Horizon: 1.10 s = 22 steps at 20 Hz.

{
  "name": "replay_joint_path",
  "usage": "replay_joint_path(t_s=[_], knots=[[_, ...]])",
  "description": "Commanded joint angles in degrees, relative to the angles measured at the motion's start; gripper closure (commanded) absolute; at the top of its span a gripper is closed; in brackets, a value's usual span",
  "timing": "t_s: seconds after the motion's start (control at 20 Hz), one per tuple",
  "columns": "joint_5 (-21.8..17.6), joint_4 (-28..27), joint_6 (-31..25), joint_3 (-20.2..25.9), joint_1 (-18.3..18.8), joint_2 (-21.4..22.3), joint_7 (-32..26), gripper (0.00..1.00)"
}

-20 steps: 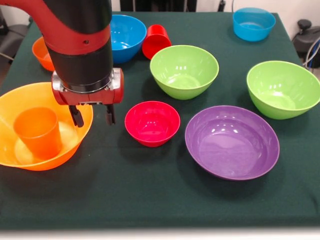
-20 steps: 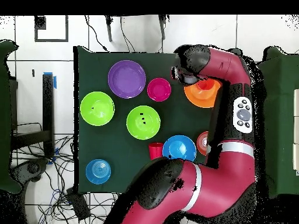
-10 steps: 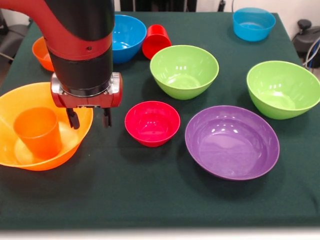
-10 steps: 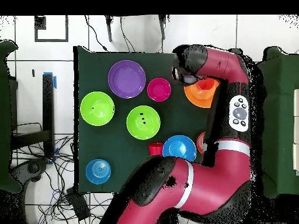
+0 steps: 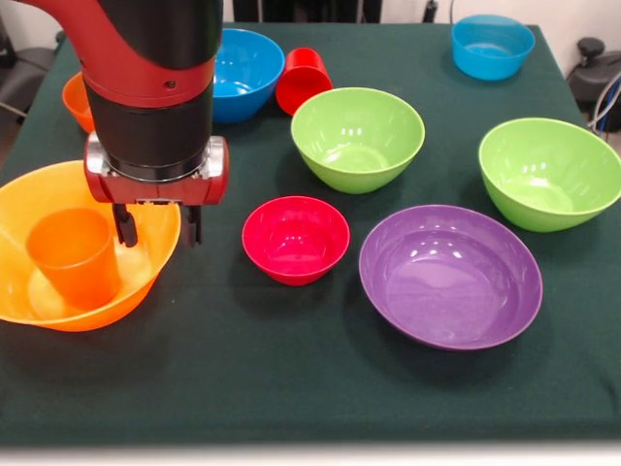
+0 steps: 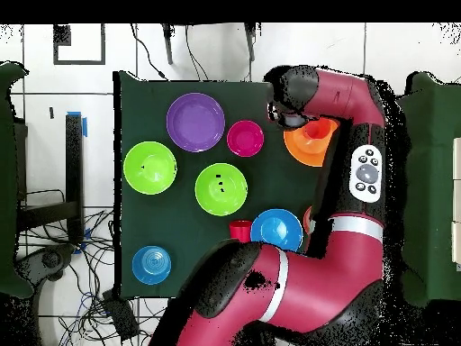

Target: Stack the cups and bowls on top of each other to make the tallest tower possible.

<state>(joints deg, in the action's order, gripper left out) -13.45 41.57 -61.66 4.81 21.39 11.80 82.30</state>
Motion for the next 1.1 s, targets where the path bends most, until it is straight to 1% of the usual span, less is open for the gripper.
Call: replay_joint_path(t_s=[0.05,0.2,0.35,0.5,0.75,1.1], knots=[[0.4,1.2,0.3,2.4,-0.7,0.2,3.4,0.0],[2.5,2.3,1.4,4.3,0.4,0.2,2.9,0.0],[2.9,2.5,2.2,4.4,0.5,-0.1,3.0,0.0],[3.1,1.9,2.6,3.8,0.2,-0.9,3.1,0.0],[3.2,1.8,2.2,3.1,0.0,-0.7,3.1,0.0],[2.1,1.2,2.2,2.0,-0.5,-1.3,3.5,0.0]])
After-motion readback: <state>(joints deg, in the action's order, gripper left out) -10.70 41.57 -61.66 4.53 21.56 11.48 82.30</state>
